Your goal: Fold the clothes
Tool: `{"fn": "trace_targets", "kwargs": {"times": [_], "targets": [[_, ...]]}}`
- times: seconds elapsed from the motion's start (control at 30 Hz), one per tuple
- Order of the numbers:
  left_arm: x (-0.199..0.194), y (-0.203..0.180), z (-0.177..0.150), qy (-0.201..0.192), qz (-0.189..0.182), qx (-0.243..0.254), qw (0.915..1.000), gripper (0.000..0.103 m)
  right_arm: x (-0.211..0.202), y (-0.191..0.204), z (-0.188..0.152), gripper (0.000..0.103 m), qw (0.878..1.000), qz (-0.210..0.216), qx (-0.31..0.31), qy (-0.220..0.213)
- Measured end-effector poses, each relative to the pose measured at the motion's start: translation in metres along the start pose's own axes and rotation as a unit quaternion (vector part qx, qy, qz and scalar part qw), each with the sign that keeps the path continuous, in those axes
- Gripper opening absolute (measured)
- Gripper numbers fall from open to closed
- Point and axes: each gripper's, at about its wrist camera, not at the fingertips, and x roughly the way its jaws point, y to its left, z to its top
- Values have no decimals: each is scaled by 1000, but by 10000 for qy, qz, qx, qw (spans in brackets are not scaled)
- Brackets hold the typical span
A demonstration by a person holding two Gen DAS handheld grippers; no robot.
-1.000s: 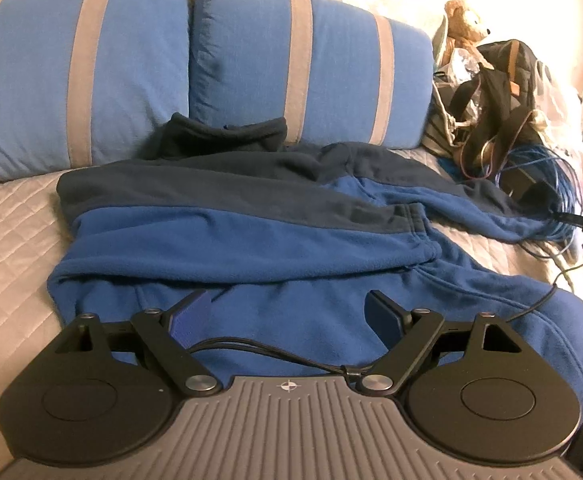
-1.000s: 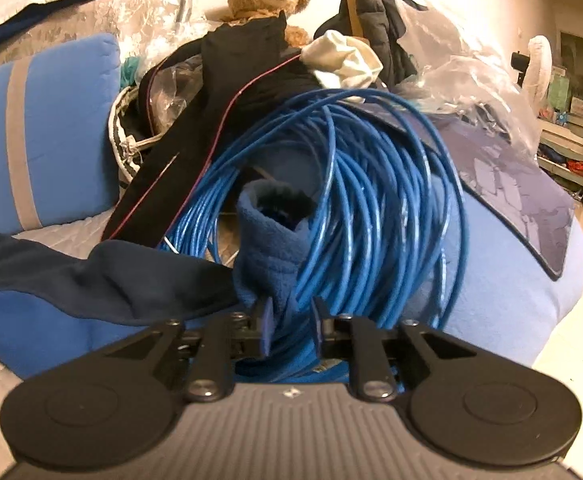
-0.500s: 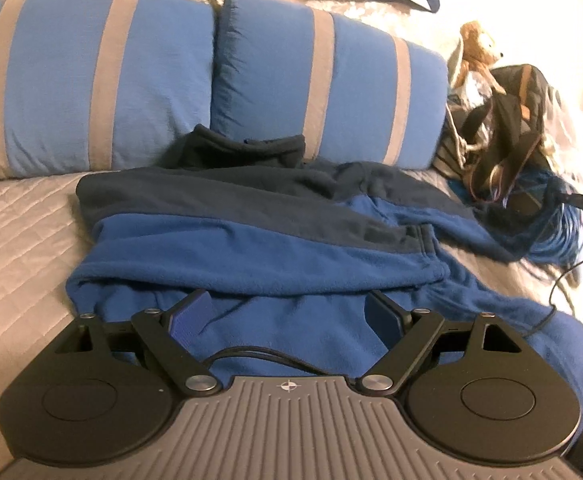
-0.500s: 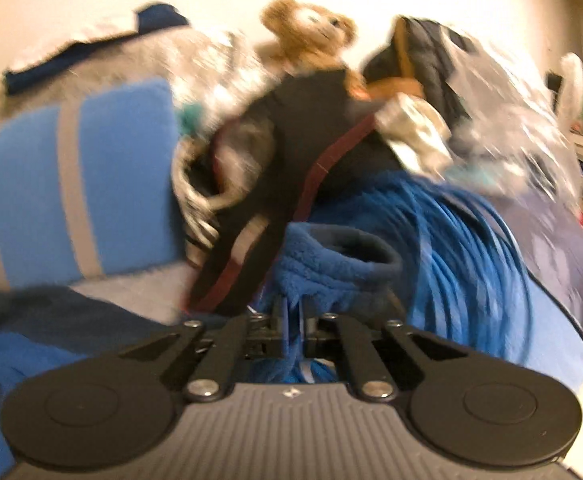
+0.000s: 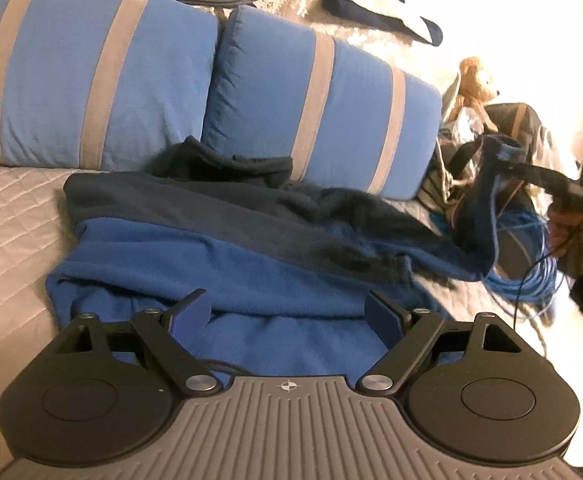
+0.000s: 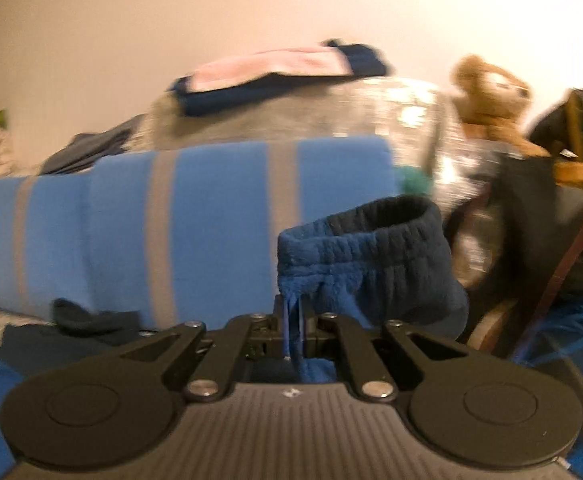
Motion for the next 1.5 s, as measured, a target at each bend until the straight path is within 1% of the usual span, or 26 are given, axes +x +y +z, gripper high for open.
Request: {"fn": "trace_targets", "kwargs": {"times": [0.13, 0.23, 0.3, 0.37, 0.43, 0.47, 0.53, 0.63, 0.67, 0.73, 0.77, 0.87, 0.93, 1.0, 1.03, 1.07, 1.13, 1.17, 1.33, 1.4, 1.5], "targets": [[2, -2, 8, -127, 5, -116, 9999, 85, 21, 55, -2, 4, 9988, 386, -298, 60], [8, -3, 15, -210, 34, -262, 9994, 85, 38, 100, -14, 4, 9960, 721, -489, 219], [13, -4, 21, -276, 37, -395, 9988, 85, 51, 131, -28, 4, 9921, 957, -707, 385], [20, -4, 28, -377, 14, -574, 9976, 85, 62, 162, -48, 4, 9851, 1211, -1047, 621], [28, -4, 34, -447, -14, -780, 9959, 85, 73, 194, -75, 4, 9710, 1529, -1550, 987], [32, -4, 37, -459, -23, -884, 9950, 85, 76, 209, -91, 4, 9610, 1696, -1835, 1189], [42, -3, 43, -481, -42, -1090, 9929, 85, 77, 232, -117, 5, 9377, 1958, -2454, 1486], [64, 0, 46, -455, -112, -1312, 9902, 85, 65, 249, -145, 4, 9026, 2227, -3275, 1687], [71, 1, 47, -446, -135, -1386, 9893, 85, 63, 251, -148, 4, 8939, 2314, -3417, 1752], [86, 3, 49, -428, -182, -1534, 9871, 85, 57, 254, -147, 4, 8827, 2393, -3639, 1765], [94, 6, 47, -420, -228, -1623, 9856, 85, 54, 256, -146, 4, 8760, 2443, -3748, 1803], [115, 15, 37, -378, -357, -1893, 9805, 85, 48, 255, -151, 5, 8499, 2562, -4178, 1933], [126, 22, 28, -324, -429, -2076, 9767, 85, 46, 252, -154, 6, 8380, 2614, -4361, 1983], [130, 28, 24, -95, -310, -2199, 9750, 85, 42, 248, -154, 9, 8307, 2720, -4422, 2010], [132, 30, 22, 16, -251, -2257, 9739, 85, 39, 246, -153, 17, 8261, 2804, -4459, 2003], [130, 30, 21, -33, -233, -2189, 9755, 85, 37, 245, -152, 30, 8218, 2876, -4499, 1990], [127, 29, 20, -130, -198, -2053, 9784, 85, 33, 243, -148, 34, 8162, 2946, -4584, 1923], [127, 28, 20, -120, -203, -2032, 9789, 85, 32, 243, -146, 35, 8161, 2925, -4614, 1883], [129, 24, 19, -69, -227, -1925, 9810, 85, 34, 241, -138, 37, 8244, 2785, -4613, 1732], [130, 23, 19, -49, -237, -1883, 9818, 85, 44, 244, -138, 38, 8252, 2781, -4592, 1755], [131, 22, 18, -33, -242, -1870, 9821, 85, 55, 249, -140, 38, 8216, 2905, -4503, 1943]]}}
